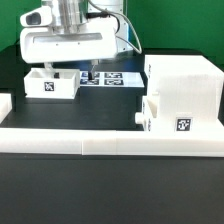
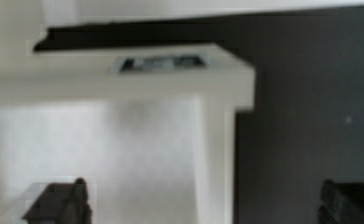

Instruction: Assemble drawer

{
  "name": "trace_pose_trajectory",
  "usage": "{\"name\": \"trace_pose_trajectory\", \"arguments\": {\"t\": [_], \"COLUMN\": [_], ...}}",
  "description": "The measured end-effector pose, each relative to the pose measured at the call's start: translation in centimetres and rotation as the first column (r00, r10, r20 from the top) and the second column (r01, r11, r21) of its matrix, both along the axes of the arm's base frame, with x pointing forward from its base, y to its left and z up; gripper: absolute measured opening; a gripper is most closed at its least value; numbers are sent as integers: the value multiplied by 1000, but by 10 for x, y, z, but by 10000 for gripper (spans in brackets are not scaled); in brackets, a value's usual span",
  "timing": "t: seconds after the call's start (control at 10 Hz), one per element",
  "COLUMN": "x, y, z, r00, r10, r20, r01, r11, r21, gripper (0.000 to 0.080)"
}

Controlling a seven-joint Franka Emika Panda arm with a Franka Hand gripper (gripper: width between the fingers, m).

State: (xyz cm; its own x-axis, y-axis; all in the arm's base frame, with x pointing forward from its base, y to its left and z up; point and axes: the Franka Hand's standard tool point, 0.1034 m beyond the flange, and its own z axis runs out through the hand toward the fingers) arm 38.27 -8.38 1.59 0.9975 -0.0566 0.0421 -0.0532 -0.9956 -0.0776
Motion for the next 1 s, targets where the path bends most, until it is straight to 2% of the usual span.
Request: {"name": "trace_pose_trajectory", "arguments": {"t": [0.2, 0.6, 0.7, 0.8, 0.9, 1.0], "x": [-8, -7, -7, -7, -7, -7], "y": [4, 4, 4, 4, 4, 4], "z": [-8, -10, -10, -10, -10, -10], "r00": [1000, 1000, 1000, 1000, 1000, 1000], "r10": [15, 22, 22, 23, 23, 23], "r20": [1, 13, 13, 13, 13, 13], "r01": [-15, -22, -22, -22, -23, -23], "r11": [1000, 1000, 1000, 1000, 1000, 1000], "r21": [-4, -11, -11, -11, -11, -11], "gripper": [649, 639, 473, 273, 273, 137]}}
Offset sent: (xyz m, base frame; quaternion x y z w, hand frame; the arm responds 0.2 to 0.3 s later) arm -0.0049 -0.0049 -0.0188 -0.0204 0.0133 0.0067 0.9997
